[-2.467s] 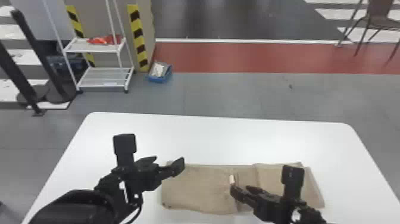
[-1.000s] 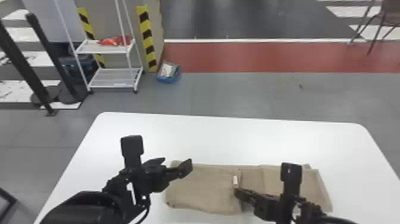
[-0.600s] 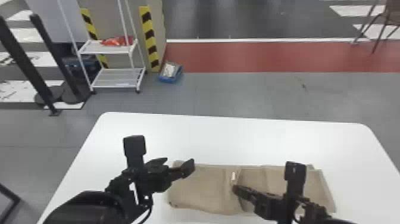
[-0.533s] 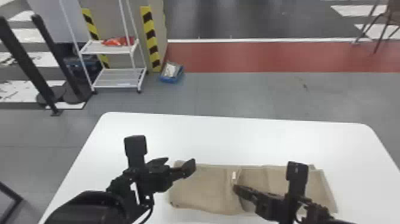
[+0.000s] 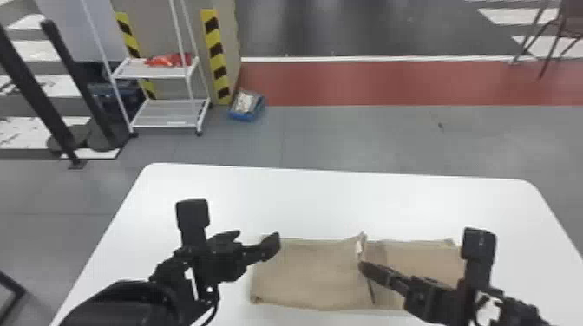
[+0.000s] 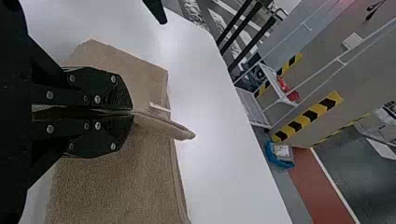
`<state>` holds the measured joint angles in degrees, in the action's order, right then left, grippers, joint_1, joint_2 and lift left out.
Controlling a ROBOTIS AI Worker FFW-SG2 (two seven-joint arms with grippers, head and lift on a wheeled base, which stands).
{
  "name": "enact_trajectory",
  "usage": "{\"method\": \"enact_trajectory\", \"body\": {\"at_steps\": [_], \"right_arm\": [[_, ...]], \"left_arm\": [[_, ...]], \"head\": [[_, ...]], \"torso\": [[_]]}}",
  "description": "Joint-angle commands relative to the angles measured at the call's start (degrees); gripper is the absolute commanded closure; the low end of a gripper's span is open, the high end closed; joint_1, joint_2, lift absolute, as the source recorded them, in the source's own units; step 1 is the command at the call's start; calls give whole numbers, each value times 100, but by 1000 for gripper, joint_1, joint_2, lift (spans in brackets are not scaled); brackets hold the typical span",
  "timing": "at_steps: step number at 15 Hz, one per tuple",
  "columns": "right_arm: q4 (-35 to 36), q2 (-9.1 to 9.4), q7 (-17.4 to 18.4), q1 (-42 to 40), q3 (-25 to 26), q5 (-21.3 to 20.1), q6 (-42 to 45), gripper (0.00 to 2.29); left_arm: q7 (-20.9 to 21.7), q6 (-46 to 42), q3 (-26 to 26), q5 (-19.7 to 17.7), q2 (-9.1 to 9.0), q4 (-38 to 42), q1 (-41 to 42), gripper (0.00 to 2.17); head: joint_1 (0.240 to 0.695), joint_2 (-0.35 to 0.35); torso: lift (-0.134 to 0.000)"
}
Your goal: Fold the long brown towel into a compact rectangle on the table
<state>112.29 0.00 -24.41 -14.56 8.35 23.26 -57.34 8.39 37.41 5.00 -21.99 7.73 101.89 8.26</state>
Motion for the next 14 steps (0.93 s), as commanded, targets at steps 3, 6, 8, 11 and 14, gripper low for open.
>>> {"method": "enact_trajectory", "body": {"at_steps": [3, 6, 8, 11, 14], "right_arm": [[206, 5, -459, 76, 852, 47, -714, 1058], [162, 5, -793, 322, 1283, -6, -731, 1058], [-76, -97, -898, 550, 1336, -6, -731, 1058], [-146, -158, -1101, 673, 1441, -50, -784, 1058], [-383, -211, -1338, 656, 1705, -173, -766, 1058]], "left_arm": [[-57, 34, 62, 11, 0, 76, 26, 39], [-66, 87, 80, 28, -9, 103, 35, 39], [-83, 122, 132, 46, -17, 103, 35, 39], [-136, 157, 141, 116, -9, 226, 114, 39], [-136, 175, 97, 116, 0, 287, 167, 39]], "head": [[695, -11], [695, -61], [695, -84], [695, -109], [695, -118]], "torso": [[0], [0], [0], [0], [0]]}}
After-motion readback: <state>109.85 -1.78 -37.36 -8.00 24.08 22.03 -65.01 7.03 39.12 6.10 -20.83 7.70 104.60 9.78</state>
